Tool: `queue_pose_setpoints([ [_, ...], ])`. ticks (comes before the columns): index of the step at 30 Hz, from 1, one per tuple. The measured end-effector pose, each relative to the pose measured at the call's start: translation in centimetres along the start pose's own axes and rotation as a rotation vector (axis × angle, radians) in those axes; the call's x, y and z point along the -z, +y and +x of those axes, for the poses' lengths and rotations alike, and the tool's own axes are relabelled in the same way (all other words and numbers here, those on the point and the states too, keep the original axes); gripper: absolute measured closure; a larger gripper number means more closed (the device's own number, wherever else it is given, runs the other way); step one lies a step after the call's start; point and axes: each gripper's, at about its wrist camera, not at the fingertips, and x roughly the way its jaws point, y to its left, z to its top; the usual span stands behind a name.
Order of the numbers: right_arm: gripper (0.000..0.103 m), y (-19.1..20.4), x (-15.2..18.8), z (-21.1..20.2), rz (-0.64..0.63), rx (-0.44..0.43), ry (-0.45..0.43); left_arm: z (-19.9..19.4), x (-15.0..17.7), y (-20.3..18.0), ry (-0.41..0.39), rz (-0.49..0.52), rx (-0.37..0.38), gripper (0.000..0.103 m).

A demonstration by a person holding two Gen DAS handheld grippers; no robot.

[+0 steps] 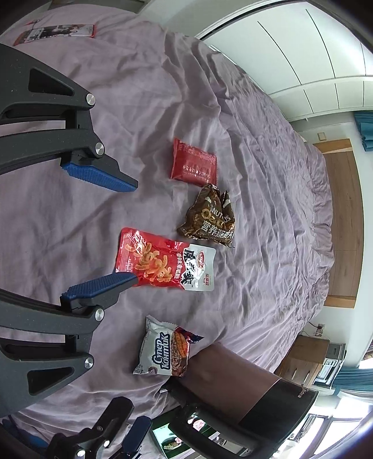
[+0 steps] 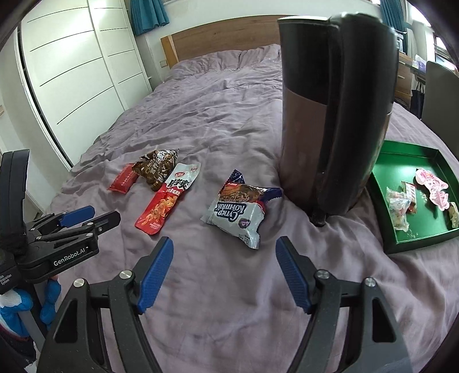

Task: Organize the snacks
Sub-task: 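Withdraw both open tools from the tray back over the remaining snacks, then grasp the red spicy strip pack with left tool while right tool grasps the Cnep Kohmuk pack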

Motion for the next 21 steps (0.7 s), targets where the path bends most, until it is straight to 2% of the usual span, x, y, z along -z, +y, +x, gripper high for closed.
queue_pose_setpoints([
  [5,0.000,0.1,-0.4,2.9,0.032,0.016,0.012,2.6,-1.2,-0.6,0.022,0.025,0.044,0.051],
  [12,0.000,-0.5,-1.1,6.2,0.098,0.033,0.036,6.1,-2.1,-1.1,0.058,0.057,0.067,0.051],
  [21,0.000,-1.4,-1.7,9.0,0.150,0.030,0.053,7.4,-2.5,-2.1,0.081,0.097,0.159,0.051],
])
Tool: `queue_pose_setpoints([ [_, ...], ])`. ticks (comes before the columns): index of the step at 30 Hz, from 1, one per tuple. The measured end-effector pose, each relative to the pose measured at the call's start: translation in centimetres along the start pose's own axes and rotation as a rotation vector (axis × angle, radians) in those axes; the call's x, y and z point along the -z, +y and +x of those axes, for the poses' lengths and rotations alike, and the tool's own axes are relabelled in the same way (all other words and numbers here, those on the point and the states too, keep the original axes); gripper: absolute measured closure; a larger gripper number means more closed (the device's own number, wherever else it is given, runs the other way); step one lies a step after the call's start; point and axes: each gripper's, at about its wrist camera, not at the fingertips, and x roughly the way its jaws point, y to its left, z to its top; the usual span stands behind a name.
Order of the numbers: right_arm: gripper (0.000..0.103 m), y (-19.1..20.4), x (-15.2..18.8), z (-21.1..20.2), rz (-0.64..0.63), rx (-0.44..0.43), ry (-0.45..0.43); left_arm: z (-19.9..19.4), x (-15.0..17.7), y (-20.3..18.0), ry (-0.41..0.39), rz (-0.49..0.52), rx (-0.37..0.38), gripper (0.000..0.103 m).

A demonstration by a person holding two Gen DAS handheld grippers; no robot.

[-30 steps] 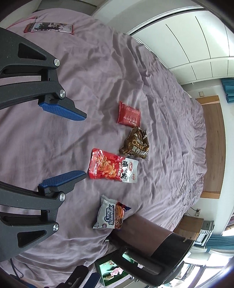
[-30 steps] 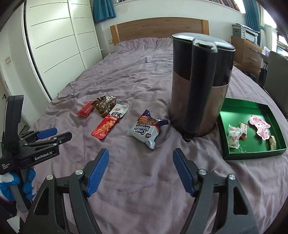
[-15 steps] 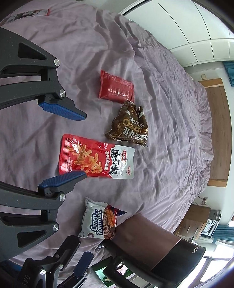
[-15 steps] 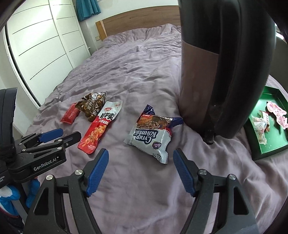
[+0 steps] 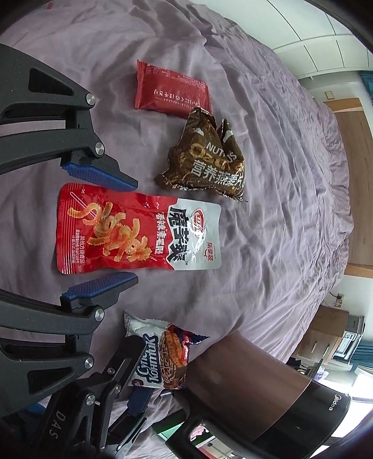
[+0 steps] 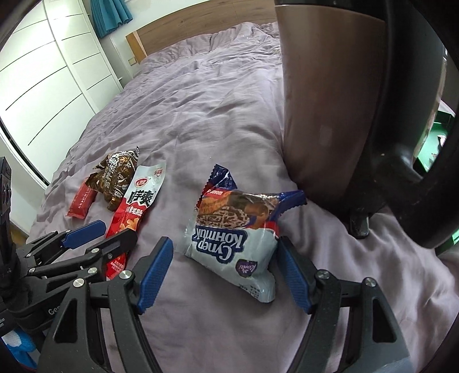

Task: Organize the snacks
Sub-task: 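Grasp the red spicy strip pack with left tool while right tool grasps the Cnep Kohmuk pack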

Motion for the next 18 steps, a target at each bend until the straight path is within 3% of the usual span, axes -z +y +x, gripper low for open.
queue_pose_setpoints([
  [18,0.000,-0.2,-0.7,2.9,0.058,-0.007,0.025,2.8,-0.7,1.1,0.070,-0.033,0.026,0.050],
])
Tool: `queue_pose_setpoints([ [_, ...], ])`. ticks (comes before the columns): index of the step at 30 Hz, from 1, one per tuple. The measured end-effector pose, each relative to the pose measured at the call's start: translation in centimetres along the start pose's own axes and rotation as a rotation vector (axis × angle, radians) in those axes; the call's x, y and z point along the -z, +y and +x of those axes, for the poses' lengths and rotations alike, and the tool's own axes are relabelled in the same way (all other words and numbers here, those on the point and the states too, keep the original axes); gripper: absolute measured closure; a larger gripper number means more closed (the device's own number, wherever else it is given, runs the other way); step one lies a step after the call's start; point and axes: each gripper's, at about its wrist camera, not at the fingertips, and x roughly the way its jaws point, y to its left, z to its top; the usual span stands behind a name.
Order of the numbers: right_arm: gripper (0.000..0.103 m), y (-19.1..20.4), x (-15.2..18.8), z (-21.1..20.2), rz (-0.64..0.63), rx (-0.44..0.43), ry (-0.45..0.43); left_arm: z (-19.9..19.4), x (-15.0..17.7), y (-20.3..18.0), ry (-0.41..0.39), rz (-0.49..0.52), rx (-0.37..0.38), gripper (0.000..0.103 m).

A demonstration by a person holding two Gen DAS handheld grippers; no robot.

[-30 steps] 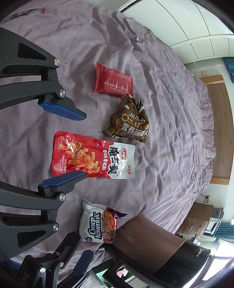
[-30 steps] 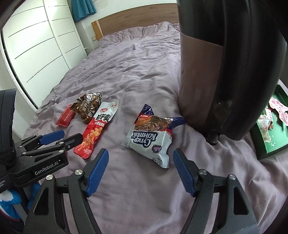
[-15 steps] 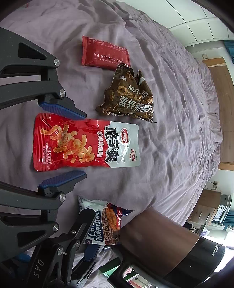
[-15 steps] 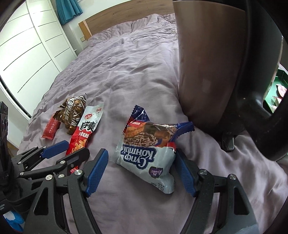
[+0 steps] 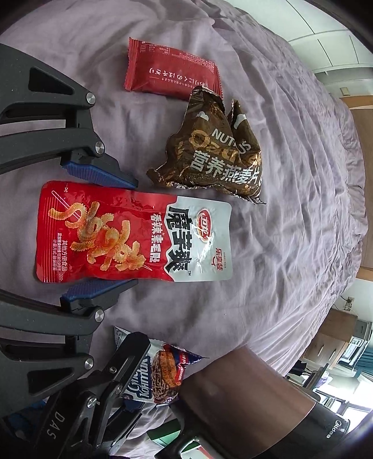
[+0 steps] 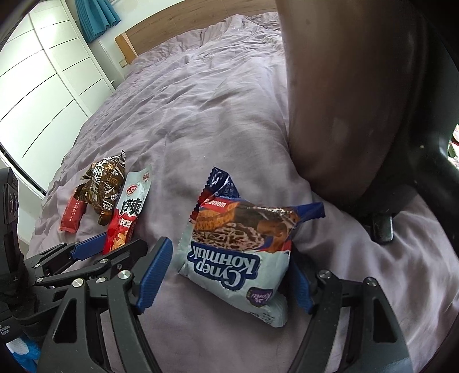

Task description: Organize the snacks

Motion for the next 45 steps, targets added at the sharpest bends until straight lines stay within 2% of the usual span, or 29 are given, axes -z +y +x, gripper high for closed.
queue_pose_setpoints([
  [6,0.000,0.0,-0.1,0.4,-0.008,-0.019,0.023,0.3,-0.2,-0.1,0.003,0.011,-0.010,0.051],
  [11,0.000,0.6,-0.2,0.6,-0.028,0.023,0.023,0.2,0.0,-0.6,-0.005,0.035,-0.036,0.053],
  [16,0.000,0.6,-0.2,0.2,-0.036,0.025,0.013,0.0,0.1,-0.5,-0.013,0.027,-0.038,0.064],
  [18,0.000,0.7,-0.2,0.1,-0.049,0.024,0.013,-0.2,0.2,-0.7,-0.015,0.034,-0.033,0.072],
  [22,0.000,1.2,-0.2,-0.4,-0.082,0.006,0.014,-0.5,0.6,-1.3,-0.027,0.060,-0.045,0.075],
  [26,0.000,1.7,0.0,-1.1,-0.114,-0.008,0.012,-0.9,0.7,-0.8,-0.036,0.020,-0.023,0.078],
  [35,0.000,1.8,0.8,-2.3,-0.150,0.000,0.018,-2.0,1.6,-0.9,-0.051,-0.018,-0.036,0.078],
  [45,0.000,1.8,2.0,-3.4,-0.166,0.021,0.058,-4.2,3.4,0.2,-0.088,-0.121,-0.027,0.078],
])
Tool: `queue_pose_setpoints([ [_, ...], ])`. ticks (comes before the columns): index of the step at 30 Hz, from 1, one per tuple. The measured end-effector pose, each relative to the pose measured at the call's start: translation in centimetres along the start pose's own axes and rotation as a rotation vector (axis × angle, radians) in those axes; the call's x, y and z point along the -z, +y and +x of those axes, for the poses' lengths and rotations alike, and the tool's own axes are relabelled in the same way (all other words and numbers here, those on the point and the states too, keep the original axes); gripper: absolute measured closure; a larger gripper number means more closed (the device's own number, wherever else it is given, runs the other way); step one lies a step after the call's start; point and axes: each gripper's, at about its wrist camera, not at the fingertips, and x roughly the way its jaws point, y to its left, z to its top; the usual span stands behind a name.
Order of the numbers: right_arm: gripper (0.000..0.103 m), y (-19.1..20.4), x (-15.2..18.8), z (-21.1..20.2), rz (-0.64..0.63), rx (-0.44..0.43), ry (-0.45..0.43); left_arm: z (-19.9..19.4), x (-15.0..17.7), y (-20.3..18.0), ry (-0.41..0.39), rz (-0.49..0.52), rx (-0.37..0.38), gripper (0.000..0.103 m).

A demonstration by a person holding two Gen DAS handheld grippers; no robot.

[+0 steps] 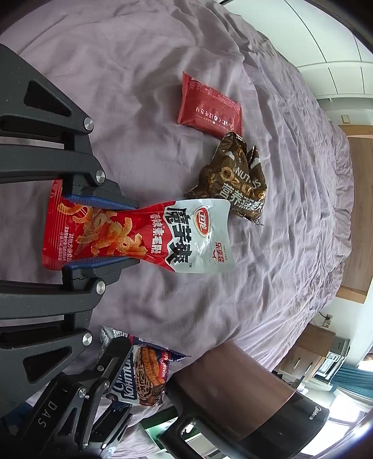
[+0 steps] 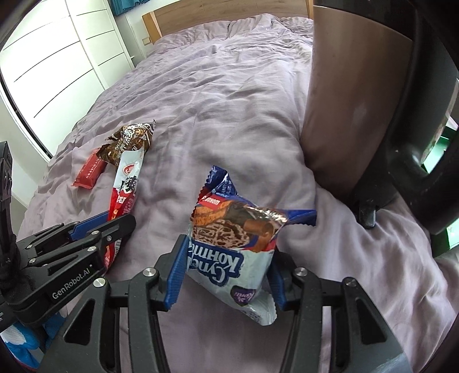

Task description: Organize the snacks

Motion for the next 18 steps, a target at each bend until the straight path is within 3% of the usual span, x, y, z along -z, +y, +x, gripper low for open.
queue_pose_setpoints([
  [12,0.000,-0.2,1.5,-2.1,0.047,0.079,0.065,-2.5,1.4,1.1,-0.046,-0.073,0.095,0.078],
  [18,0.000,0.0,2.5,-4.0,0.062,0.130,0.087,-3.5,2.1,1.1,-0.055,-0.035,0.124,0.078],
])
